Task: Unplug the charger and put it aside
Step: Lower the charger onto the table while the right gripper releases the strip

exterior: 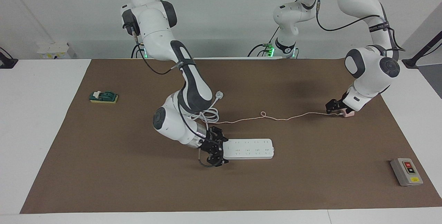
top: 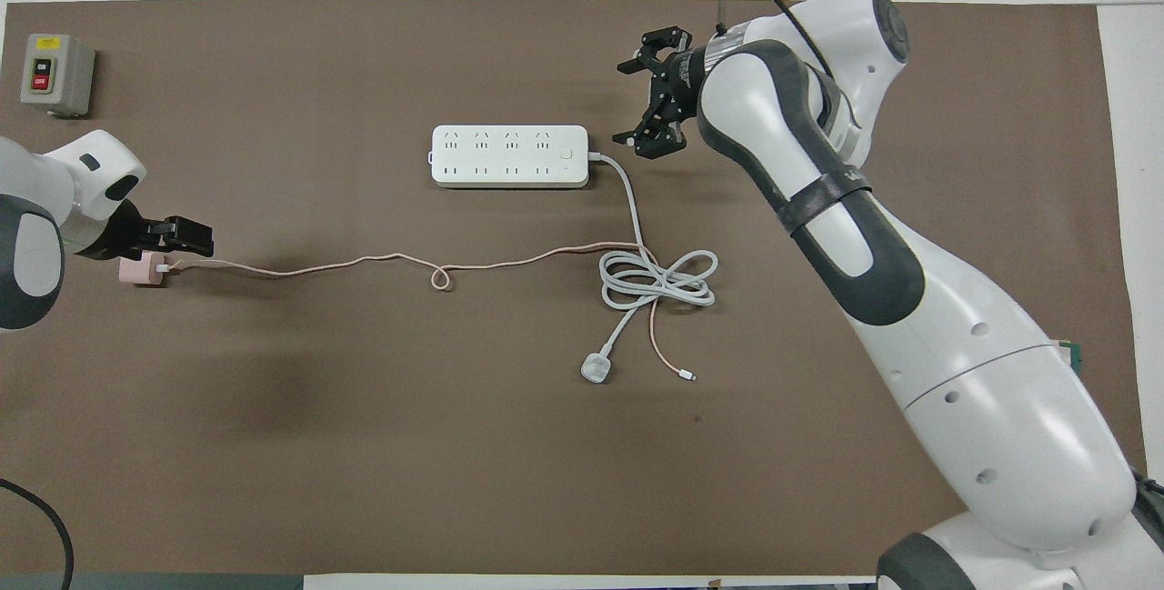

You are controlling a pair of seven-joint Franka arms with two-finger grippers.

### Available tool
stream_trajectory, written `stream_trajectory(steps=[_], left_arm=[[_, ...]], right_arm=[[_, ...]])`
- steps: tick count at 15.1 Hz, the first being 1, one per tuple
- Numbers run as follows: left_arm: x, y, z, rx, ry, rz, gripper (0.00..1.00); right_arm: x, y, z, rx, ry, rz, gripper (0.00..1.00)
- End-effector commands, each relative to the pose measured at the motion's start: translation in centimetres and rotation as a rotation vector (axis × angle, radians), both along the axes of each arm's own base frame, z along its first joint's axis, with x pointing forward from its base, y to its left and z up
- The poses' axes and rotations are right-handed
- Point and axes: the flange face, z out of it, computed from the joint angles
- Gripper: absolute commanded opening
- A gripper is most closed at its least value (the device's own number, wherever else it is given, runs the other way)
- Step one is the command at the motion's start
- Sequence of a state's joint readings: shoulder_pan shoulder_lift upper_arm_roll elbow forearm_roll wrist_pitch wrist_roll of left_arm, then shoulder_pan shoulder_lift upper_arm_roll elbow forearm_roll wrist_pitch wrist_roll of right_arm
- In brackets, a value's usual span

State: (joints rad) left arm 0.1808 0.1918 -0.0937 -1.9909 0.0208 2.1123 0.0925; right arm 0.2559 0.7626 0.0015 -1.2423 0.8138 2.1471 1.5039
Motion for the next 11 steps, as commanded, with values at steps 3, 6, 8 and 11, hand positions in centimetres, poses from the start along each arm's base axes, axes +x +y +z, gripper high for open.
stream_trajectory(steps=[3,6,8,11], left_arm=[[1.8,-5.3,5.2,0.006,-0.014,0.049,1.0],[2.3,-7.6,8.2,0.012,-0.011,0.091,1.0],[1.4,-9.7,10.2,0.017,-0.019,0.099,1.0],[-0.4,-11.8,15.1,0.015,-0.087,0.09,1.0]], right_arm=[[-1.1,-8.2,6.8,-0.036,0.02,0.03,1.0],[-1.9,-11.2,10.8,-0.094,-0.006,0.048,1.0],[-2.6,-12.9,14.3,-0.167,-0.049,0.063,1.0],[-4.3,-14.8,17.6,-0.232,-0.086,0.168,1.0]])
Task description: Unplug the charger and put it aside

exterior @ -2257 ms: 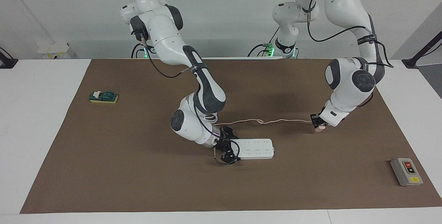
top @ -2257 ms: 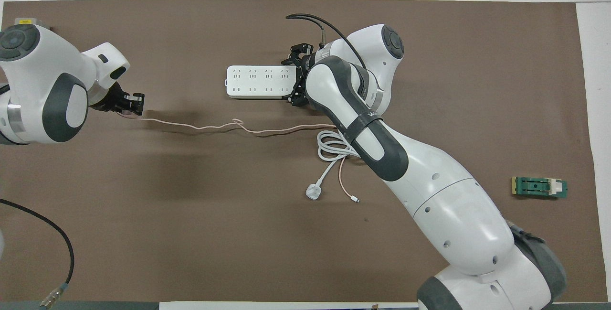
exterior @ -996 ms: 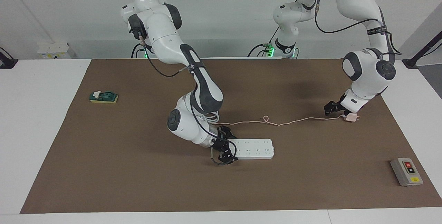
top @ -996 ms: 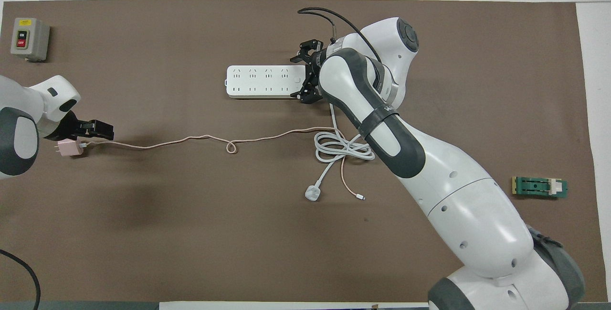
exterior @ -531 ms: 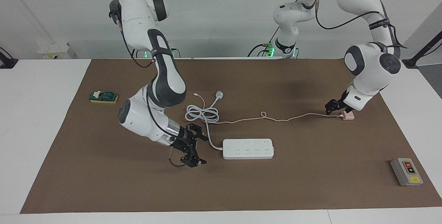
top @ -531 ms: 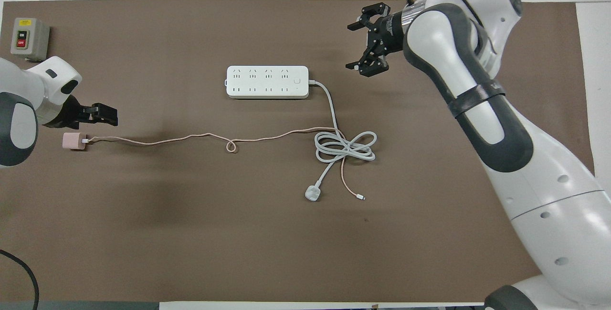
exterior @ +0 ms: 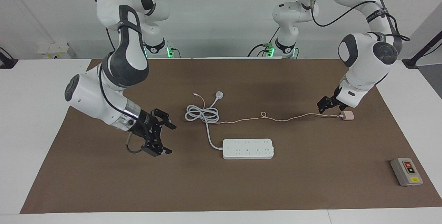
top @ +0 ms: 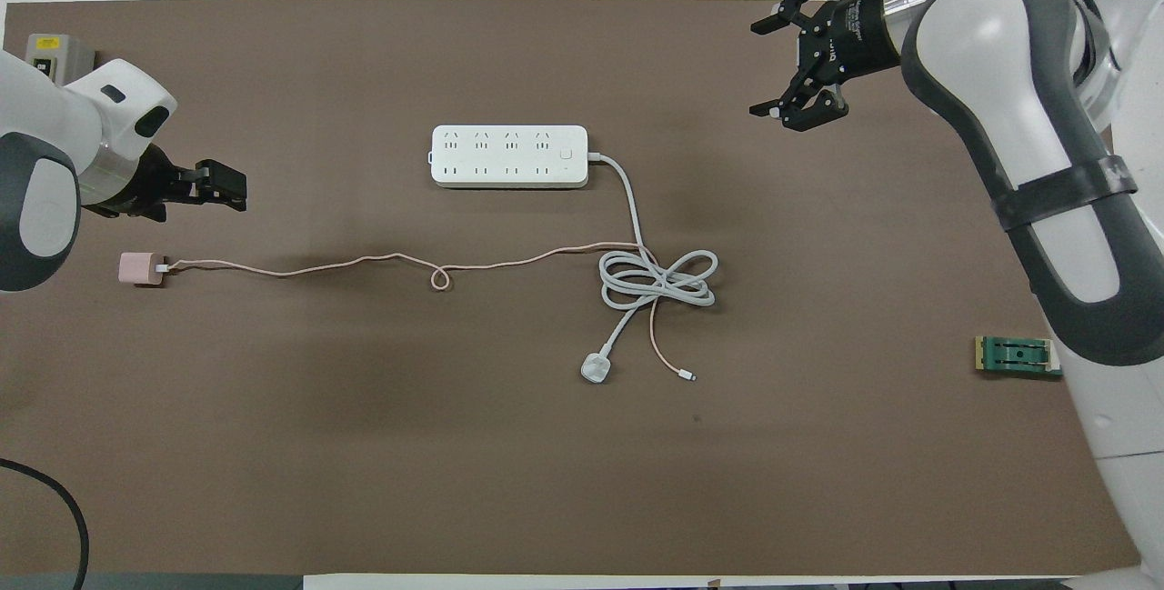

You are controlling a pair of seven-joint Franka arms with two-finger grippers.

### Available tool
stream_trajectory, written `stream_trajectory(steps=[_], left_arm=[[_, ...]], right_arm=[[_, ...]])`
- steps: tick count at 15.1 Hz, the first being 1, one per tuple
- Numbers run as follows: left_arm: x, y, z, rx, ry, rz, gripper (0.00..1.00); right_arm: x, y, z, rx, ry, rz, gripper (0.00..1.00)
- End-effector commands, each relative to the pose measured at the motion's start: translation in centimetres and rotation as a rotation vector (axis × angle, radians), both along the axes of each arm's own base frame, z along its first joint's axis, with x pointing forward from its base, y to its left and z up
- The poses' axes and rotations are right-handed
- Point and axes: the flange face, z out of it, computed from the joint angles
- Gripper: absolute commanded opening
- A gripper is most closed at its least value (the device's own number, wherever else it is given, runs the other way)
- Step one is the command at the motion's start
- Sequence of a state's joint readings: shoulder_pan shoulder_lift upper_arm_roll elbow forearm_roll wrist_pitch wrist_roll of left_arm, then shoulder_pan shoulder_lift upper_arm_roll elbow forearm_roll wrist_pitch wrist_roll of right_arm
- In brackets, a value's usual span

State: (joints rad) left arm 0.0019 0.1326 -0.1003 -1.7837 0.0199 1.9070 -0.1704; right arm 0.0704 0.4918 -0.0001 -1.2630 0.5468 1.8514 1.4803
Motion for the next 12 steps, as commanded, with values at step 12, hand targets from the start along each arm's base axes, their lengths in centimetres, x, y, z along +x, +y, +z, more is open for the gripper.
stream_trajectory(steps=[12], left_arm=[[-7.7,-2.0,10.1,0.025,0.034,0.056,1.0]], right_arm=[[-8.5,-9.4,8.8,-0.362,-0.222,1.112,1.0]])
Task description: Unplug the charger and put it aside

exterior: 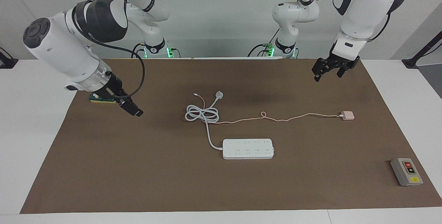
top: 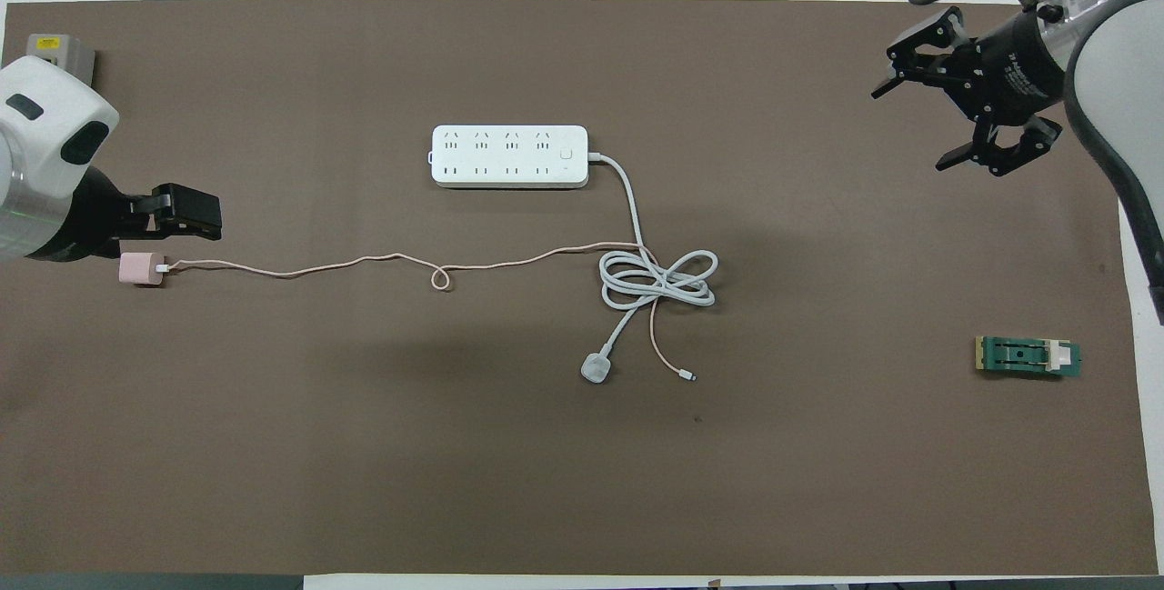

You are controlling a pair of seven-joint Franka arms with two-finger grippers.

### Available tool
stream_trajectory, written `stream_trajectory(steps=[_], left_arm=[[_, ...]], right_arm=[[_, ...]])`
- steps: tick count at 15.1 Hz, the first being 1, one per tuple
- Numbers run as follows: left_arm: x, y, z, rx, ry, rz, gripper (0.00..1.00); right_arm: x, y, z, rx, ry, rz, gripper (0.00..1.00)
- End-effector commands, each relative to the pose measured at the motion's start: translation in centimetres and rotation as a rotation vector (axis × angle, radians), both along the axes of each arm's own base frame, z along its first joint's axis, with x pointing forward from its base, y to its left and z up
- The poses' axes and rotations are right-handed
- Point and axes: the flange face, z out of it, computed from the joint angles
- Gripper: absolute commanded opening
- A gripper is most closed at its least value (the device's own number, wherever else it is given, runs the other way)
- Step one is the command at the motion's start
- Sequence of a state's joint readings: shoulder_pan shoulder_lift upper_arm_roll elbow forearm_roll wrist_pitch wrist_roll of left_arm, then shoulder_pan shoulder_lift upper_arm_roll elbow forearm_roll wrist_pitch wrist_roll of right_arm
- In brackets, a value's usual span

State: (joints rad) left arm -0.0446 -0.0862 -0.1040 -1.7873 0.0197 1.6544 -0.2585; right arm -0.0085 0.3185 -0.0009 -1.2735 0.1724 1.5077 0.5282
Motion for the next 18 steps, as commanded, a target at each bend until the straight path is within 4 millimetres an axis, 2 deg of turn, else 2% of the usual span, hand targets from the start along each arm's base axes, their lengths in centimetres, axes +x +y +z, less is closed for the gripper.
stream_trajectory(steps=[1,4,5,6,8,14,16,18], left_arm=[[-0.2,0.1,0.2,-0.006,-0.014,0.018,1.0],[-0.2,-0.1,0.4,-0.007,-0.017,0.013,1.0],[0.0,0.8,1.6,-0.011,-0.026,0.026,1.0],[0.1,0.9,3.0,-0.01,-0.011,0.027,1.0],[0.9,1.6,3.8,-0.011,0.02,0.04,1.0],[0.6,0.0,3.2,-0.019,0.004,0.026,1.0],[0.5,-1.1,3.5,-0.021,-0.003,-0.006,1.0],[0.6,-0.4,3.4,-0.021,-0.001,0.004,1.0]], right_arm=[[-2.3,-2.3,2.4,-0.049,-0.033,0.214,1.0],[-5.0,-3.7,5.2,-0.117,-0.066,0.421,1.0],[-6.4,-3.9,6.0,-0.141,-0.074,0.486,1.0],[-7.6,-4.0,6.7,-0.151,-0.082,0.518,1.0],[-9.7,-4.0,7.9,-0.155,-0.096,0.526,1.0],[-12.8,-4.3,8.6,-0.165,-0.117,0.52,1.0],[-13.6,-4.1,8.8,-0.165,-0.117,0.522,1.0],[-14.3,-4.0,8.8,-0.164,-0.116,0.52,1.0]])
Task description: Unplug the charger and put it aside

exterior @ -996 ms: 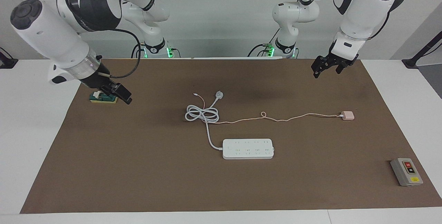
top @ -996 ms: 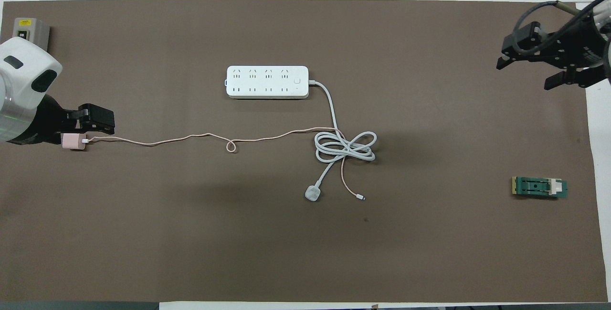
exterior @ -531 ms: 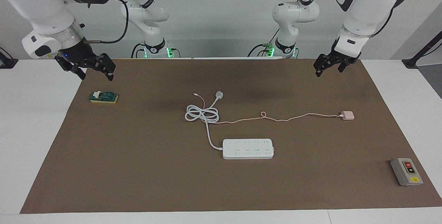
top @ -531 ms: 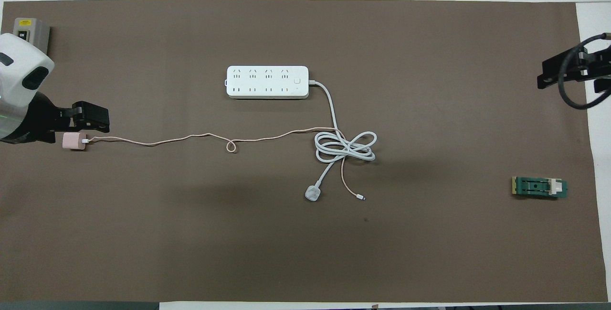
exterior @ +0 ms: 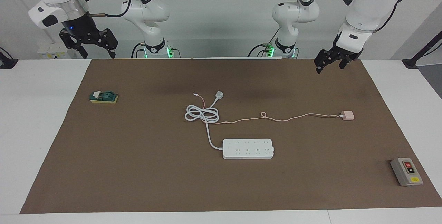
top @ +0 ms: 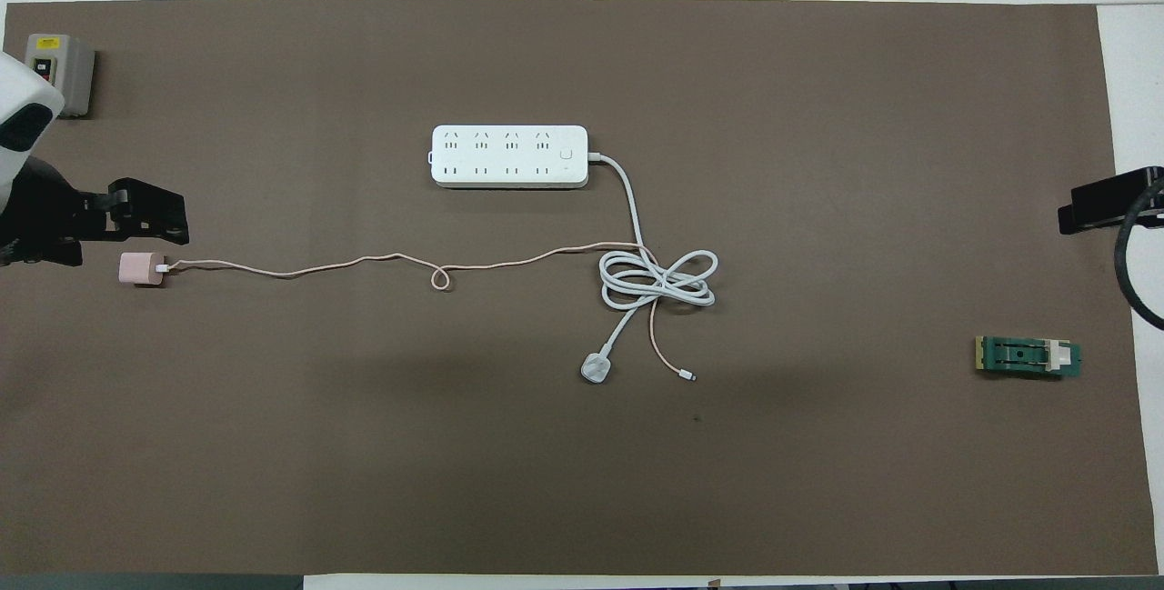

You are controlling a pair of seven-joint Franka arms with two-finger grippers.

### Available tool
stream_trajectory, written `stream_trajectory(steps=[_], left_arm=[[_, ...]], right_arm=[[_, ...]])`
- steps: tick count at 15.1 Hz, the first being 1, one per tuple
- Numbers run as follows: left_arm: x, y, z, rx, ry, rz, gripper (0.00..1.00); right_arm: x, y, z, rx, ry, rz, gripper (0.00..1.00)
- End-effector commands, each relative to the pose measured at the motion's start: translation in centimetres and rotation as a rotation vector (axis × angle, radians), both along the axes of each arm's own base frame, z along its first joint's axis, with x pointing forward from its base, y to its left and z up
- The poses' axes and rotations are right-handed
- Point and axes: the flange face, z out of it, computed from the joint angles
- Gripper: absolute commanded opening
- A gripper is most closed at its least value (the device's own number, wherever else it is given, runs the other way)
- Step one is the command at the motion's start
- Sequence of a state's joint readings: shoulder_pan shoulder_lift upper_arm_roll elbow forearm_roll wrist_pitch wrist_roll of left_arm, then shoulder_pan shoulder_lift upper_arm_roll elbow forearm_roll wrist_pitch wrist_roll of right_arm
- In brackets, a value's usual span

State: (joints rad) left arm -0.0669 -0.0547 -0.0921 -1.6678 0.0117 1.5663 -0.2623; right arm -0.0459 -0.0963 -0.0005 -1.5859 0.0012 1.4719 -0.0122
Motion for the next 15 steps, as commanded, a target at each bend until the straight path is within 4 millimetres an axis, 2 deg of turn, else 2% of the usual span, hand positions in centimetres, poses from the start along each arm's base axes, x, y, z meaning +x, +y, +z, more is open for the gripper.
stream_trajectory(steps=[1,4,9,15], left_arm=[[0.1,0.5,0.3,-0.011,-0.004,0.012,1.0],[0.1,0.7,0.3,-0.011,-0.004,0.012,1.0],[0.3,0.4,0.4,-0.052,-0.012,-0.017,1.0],[0.2,0.3,0.2,-0.075,-0.004,-0.031,1.0]], right_arm=[[-1.5,-0.3,-0.3,-0.02,-0.01,0.019,1.0],[-1.2,-0.7,-0.2,-0.018,-0.018,0.003,1.0],[-0.5,-0.8,-1.3,-0.018,0.005,0.004,1.0],[-0.8,-0.7,-1.0,-0.018,0.0,0.006,1.0]])
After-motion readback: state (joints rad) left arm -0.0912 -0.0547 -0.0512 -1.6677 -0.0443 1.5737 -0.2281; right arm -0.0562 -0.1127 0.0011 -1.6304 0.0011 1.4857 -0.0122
